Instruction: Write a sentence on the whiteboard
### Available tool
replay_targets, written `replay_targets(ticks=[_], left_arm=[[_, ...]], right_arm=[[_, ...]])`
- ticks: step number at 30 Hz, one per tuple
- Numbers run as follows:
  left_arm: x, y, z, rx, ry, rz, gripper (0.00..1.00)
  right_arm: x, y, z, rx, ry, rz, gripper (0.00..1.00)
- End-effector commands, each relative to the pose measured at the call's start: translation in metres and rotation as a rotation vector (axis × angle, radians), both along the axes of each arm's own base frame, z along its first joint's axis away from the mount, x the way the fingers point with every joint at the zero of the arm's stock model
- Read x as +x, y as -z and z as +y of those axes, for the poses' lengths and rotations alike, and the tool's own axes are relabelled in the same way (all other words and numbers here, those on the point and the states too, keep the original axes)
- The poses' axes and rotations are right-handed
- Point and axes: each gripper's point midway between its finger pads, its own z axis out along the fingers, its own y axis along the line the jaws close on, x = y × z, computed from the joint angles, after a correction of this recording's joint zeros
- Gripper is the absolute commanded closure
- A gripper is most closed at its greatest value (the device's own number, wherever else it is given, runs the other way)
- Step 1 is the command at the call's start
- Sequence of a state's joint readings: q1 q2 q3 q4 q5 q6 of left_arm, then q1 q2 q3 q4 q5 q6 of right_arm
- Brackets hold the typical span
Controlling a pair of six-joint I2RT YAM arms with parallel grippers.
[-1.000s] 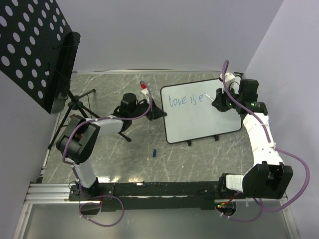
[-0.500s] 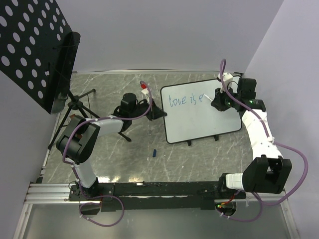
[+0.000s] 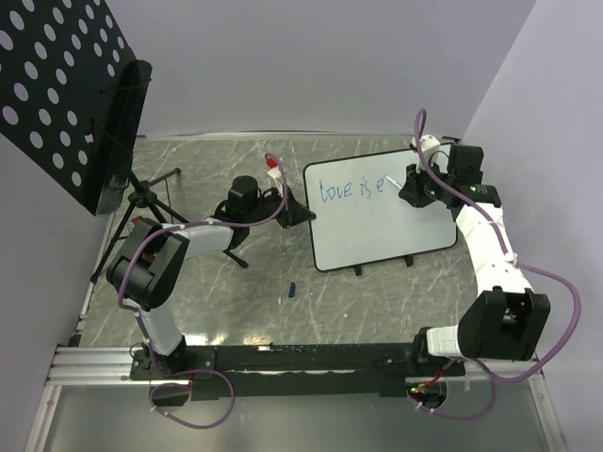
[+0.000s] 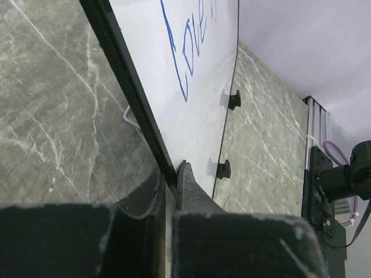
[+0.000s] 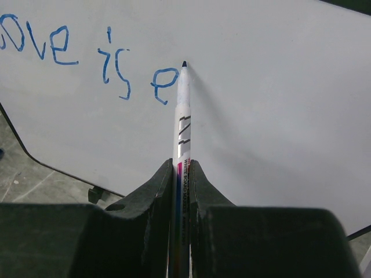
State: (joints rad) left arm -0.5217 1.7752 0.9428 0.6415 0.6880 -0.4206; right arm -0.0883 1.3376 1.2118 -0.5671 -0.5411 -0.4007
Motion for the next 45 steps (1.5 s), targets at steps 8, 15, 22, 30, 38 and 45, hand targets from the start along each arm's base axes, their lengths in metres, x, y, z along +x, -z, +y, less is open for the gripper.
replay_targets(ticks=[8, 15, 22, 30, 38, 45], left_arm=[[0.000, 0.007, -0.002, 0.069, 0.031, -0.118, 0.99], [0.000, 0.007, -0.002, 0.070, 0.030, -0.120, 0.99], [0.001, 0.007, -0.002, 0.070, 0.027, -0.120, 0.99], [0.000, 0.007, -0.003, 0.069, 0.032, -0.119, 0.99], [-0.001, 0.008, -0.002, 0.071, 0.032, -0.117, 0.99], [-0.001, 0.010, -0.003, 0.073, 0.035, -0.114, 0.99]], right_arm=[[0.014, -0.007, -0.005, -0.010, 0.008, -0.030, 1.00], [0.005, 0.006, -0.005, -0.017, 0.008, 0.001, 1.00], [-0.011, 0.016, -0.003, -0.015, -0.002, 0.019, 1.00], [-0.016, 0.021, -0.002, -0.014, -0.006, 0.026, 1.00], [0.000, -0.002, -0.003, -0.007, 0.006, -0.019, 1.00], [0.013, -0.015, -0.006, -0.010, 0.025, -0.044, 1.00]])
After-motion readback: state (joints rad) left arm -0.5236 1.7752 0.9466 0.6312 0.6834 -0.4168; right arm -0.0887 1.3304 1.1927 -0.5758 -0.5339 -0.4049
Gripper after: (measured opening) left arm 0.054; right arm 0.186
